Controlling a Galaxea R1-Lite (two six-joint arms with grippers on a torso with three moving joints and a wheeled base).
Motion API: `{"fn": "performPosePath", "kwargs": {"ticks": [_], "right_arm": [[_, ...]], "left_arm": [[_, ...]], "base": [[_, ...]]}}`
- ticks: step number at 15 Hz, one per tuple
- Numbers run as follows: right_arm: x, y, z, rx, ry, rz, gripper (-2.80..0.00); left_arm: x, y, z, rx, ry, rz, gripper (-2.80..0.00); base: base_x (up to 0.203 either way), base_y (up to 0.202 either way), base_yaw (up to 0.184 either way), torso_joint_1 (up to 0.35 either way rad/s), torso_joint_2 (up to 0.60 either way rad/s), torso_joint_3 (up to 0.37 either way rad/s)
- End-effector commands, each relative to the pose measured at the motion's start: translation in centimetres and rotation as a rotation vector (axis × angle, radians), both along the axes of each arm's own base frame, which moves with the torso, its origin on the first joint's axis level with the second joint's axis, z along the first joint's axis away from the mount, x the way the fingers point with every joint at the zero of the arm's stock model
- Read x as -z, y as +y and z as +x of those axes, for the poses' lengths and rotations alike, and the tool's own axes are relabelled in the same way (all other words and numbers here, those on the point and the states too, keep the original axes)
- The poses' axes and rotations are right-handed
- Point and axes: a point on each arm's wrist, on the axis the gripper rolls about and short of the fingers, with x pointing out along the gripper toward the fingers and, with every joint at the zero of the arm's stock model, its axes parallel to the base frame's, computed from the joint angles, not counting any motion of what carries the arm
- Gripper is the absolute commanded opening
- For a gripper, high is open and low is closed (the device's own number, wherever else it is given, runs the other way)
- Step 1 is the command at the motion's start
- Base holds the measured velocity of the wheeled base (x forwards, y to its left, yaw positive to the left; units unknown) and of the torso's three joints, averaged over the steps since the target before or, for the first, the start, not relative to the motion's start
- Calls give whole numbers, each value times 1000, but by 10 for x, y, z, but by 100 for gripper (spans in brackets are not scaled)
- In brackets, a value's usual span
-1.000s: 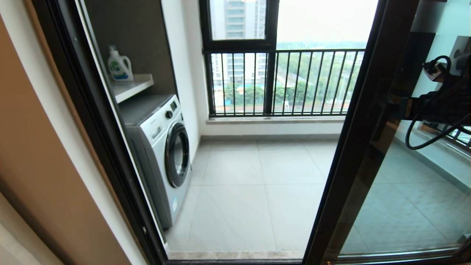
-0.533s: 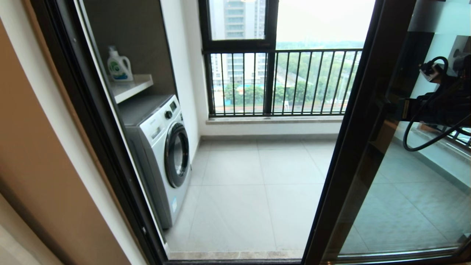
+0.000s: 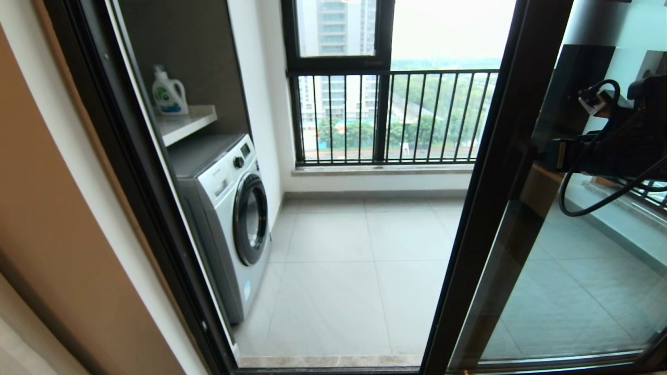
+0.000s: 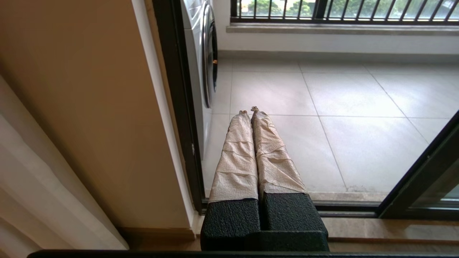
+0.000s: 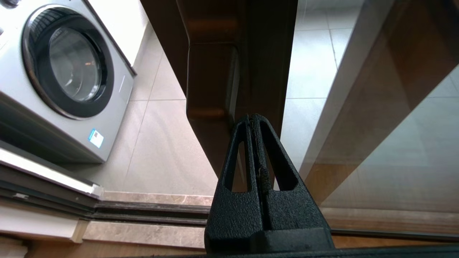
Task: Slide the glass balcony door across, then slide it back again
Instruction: Close the slid door
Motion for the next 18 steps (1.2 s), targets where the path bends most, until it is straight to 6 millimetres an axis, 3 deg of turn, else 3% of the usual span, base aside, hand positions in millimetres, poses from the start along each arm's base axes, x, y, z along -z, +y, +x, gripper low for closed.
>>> {"fn": "performPosePath", "kwargs": {"ticks": [1,13,18], "right_arm": [[3,8,0,-21,10,0,-280],[4,41,4,-115,6,0,-280],[12,70,19,-82,-31,-39,-280]], "left_arm": [[0,0,0,-1,2,0,-280],[0,0,0,-1,1,0,-280],[0,0,0,-1,1,0,-280]], "base": [[0,0,0,0,0,0],[0,0,0,0,0,0],[0,0,0,0,0,0]]}}
